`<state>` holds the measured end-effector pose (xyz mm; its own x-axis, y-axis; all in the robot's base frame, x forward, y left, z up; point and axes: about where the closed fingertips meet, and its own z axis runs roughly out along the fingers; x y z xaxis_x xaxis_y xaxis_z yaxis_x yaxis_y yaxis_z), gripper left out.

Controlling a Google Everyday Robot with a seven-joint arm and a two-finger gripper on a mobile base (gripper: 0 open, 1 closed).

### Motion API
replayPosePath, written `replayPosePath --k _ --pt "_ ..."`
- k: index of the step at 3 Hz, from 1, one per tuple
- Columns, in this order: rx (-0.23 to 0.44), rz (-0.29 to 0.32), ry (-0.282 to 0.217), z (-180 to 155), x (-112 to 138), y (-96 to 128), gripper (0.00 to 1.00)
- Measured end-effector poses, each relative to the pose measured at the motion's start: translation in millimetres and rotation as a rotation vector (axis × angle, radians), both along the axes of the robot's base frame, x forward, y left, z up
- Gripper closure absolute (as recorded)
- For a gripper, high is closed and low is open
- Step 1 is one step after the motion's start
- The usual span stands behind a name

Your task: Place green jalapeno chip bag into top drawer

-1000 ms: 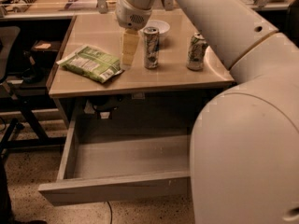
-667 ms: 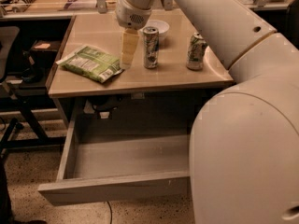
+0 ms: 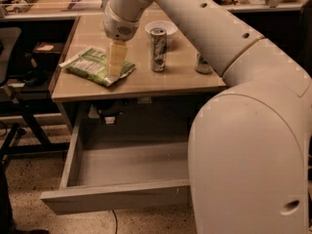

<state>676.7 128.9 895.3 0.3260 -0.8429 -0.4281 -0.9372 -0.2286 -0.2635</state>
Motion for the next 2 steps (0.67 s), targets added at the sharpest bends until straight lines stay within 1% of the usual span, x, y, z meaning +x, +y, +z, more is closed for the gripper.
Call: replayPosePath --k 1,2 --pt "0.005 0.064 0.001 -7.8 6.8 32.4 0.0" --pt "0.009 0.066 -0.002 -6.5 7.6 35.0 0.0"
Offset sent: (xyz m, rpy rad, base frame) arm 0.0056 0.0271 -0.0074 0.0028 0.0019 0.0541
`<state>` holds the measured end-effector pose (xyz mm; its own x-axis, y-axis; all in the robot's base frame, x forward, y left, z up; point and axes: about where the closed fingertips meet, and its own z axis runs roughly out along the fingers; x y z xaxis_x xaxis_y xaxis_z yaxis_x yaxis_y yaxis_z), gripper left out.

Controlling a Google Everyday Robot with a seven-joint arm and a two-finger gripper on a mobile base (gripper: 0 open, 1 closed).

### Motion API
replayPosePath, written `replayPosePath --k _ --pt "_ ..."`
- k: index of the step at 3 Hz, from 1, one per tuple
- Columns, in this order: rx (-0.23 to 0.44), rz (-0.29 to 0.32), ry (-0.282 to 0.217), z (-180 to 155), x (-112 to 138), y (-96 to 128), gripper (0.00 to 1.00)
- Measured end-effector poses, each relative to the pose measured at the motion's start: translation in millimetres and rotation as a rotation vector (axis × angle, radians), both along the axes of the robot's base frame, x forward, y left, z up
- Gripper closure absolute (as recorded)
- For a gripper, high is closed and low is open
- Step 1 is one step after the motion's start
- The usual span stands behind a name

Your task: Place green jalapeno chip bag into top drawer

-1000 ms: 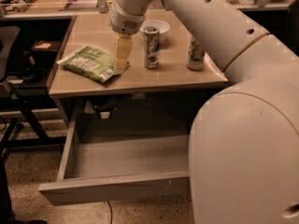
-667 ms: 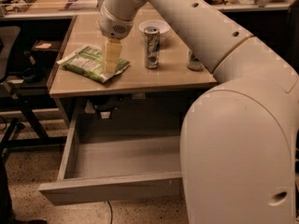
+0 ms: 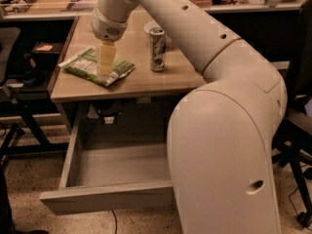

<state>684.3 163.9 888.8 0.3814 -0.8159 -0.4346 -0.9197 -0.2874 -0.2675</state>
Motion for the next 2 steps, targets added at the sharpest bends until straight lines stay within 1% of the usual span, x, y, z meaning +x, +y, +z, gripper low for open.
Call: replayPosePath --k 1,2 --pt "0.029 0.003 0.022 -10 8 -1 0.0" --pt "0.072 -0.015 0.055 -25 26 -3 0.0"
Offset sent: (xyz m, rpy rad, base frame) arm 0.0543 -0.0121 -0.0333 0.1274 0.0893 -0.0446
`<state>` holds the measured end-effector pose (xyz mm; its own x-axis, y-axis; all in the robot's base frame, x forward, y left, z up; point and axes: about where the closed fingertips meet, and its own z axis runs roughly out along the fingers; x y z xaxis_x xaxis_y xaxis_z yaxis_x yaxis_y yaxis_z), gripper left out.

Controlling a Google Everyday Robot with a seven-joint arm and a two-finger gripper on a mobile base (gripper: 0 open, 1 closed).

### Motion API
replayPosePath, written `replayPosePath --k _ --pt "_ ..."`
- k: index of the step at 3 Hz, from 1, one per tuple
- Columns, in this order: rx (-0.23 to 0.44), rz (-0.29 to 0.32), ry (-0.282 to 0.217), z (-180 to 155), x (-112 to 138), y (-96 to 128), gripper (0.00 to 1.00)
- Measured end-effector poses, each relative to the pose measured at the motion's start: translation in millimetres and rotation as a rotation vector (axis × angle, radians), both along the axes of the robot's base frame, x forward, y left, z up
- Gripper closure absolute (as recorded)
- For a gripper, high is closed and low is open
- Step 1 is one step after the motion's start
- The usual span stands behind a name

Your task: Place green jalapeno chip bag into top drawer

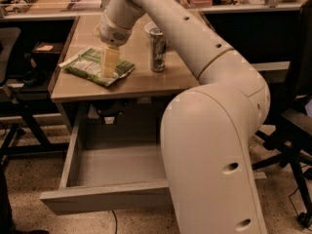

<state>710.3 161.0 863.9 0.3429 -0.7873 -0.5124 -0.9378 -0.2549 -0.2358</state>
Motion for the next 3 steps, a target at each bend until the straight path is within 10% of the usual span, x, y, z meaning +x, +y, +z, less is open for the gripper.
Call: replayPosePath --k 3 --pt "0.062 -0.021 0.118 -38 27 9 0.0"
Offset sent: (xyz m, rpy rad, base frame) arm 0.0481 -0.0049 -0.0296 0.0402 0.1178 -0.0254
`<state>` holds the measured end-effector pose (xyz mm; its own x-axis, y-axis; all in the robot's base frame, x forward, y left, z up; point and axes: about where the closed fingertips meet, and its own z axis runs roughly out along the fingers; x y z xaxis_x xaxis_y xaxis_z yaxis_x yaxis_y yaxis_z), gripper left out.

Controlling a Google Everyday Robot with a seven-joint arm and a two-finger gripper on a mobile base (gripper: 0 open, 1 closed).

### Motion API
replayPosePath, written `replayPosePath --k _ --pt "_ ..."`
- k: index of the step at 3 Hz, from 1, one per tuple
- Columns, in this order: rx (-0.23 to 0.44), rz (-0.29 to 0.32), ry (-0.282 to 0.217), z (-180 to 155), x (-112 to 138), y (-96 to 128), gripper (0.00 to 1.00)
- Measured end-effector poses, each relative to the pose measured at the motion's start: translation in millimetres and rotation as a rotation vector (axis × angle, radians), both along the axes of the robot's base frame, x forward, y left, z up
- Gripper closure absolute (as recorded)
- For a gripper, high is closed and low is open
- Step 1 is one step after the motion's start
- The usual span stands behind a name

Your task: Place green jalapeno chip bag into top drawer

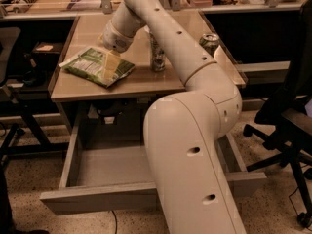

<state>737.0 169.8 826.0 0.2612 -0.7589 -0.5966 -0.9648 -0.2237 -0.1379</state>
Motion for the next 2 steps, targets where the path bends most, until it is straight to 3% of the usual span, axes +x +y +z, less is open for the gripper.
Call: replayPosePath --k 2 --pt "0.001 0.0 0.0 -0.2 0.3 0.5 0.43"
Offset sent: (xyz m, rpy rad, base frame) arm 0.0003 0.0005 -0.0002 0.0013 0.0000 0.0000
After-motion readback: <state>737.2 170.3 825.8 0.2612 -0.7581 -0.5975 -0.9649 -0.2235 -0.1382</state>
